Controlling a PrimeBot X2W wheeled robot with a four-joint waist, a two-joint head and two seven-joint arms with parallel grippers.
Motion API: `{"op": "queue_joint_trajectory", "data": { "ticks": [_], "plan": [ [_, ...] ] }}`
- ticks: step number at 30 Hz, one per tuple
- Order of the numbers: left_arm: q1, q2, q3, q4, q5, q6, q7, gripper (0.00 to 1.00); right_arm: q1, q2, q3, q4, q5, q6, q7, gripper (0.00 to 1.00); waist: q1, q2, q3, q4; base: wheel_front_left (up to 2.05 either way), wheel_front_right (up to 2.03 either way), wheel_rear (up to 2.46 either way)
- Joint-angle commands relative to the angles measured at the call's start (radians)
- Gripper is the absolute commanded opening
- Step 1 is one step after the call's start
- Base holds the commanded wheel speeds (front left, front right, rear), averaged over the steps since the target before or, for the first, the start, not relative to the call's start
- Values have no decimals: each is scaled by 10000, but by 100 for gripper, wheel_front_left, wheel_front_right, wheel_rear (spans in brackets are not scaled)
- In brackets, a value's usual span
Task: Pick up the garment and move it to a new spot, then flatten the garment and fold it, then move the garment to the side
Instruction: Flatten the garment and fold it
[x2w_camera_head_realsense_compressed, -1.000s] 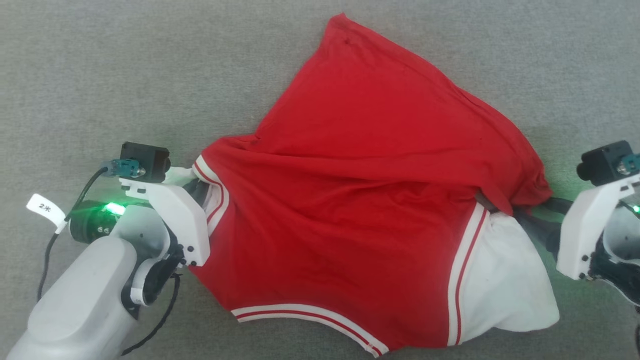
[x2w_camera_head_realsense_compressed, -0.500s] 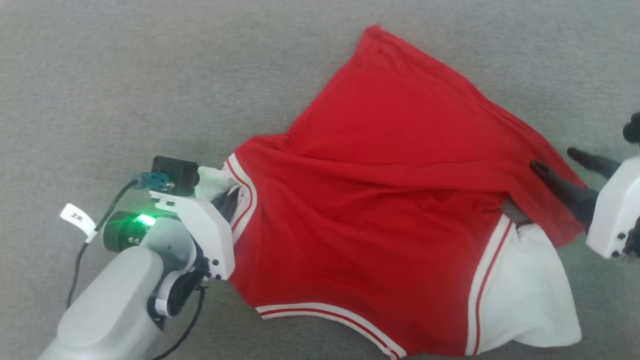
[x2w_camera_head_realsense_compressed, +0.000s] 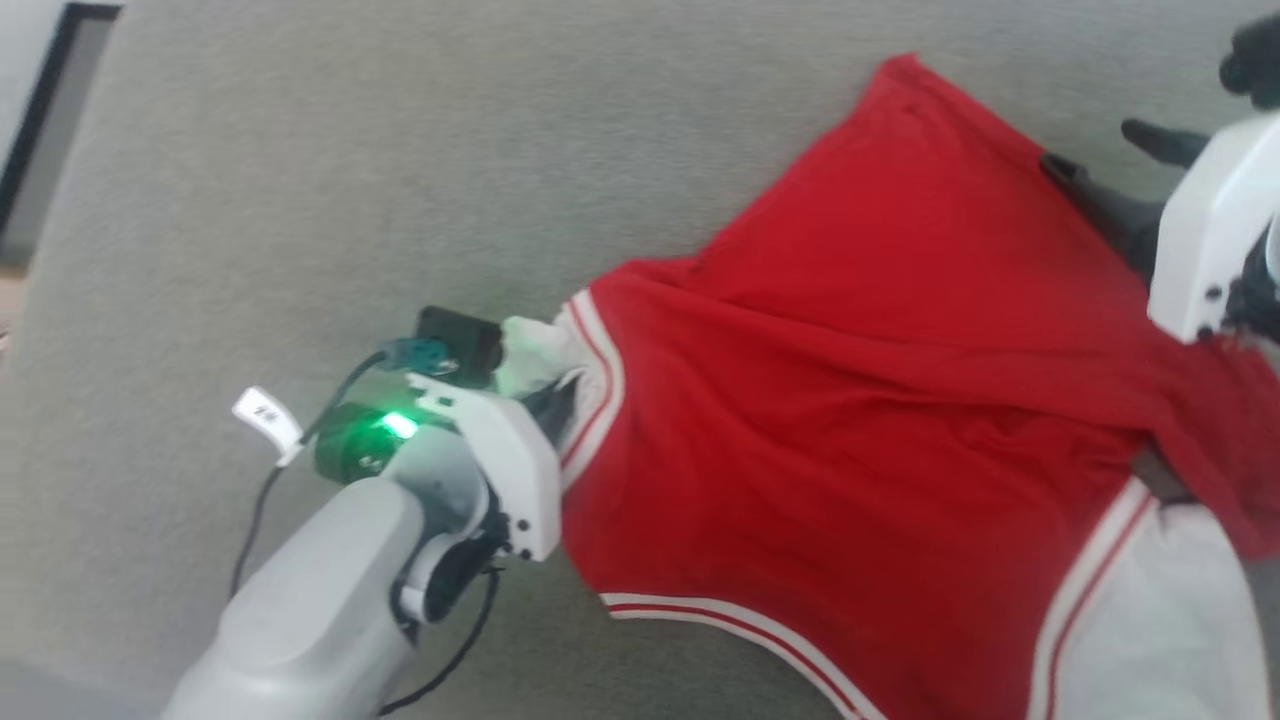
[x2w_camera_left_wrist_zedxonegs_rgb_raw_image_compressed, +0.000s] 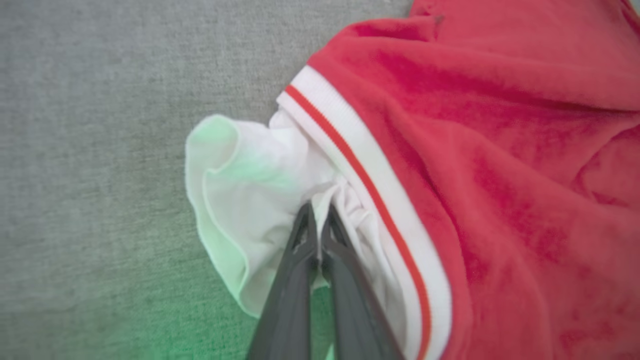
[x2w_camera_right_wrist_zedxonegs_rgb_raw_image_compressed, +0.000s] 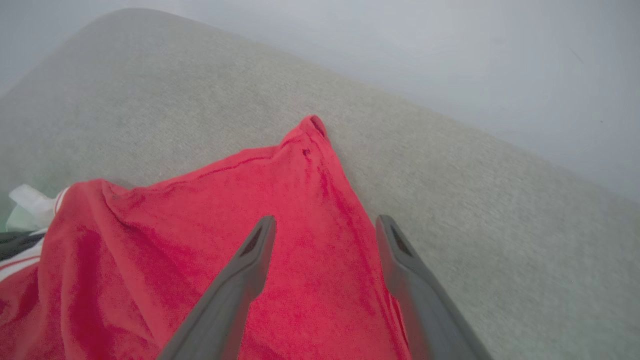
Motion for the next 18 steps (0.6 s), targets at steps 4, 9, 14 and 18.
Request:
{"op": "queue_joint_trajectory", "data": {
  "ticks": [4, 9, 14, 18],
  "plan": [
    [-241, -462, -361, 450, 194, -263, -34, 0, -1082, -221, 654, 1120, 36, -4, -28, 100, 0, 0, 207, 1051, 0, 0, 0],
    [-568, -1038, -664, 942, 231, -596, -226, 0, -2170, -560, 1588, 2614, 47, -4, 35, 100, 0, 0, 397, 1890, 0, 0, 0],
    [-850, -1512, -869, 1425, 208, -937, -450, 0, -3067, -920, 2543, 4122, 102, -2, 397, 100, 0, 0, 614, 2539, 0, 0, 0],
    [-1038, -1829, -987, 1811, 215, -1151, -659, 0, -3613, -1178, 3434, 5175, 105, -7, 835, 100, 0, 0, 793, 2874, 0, 0, 0]
  ]
}}
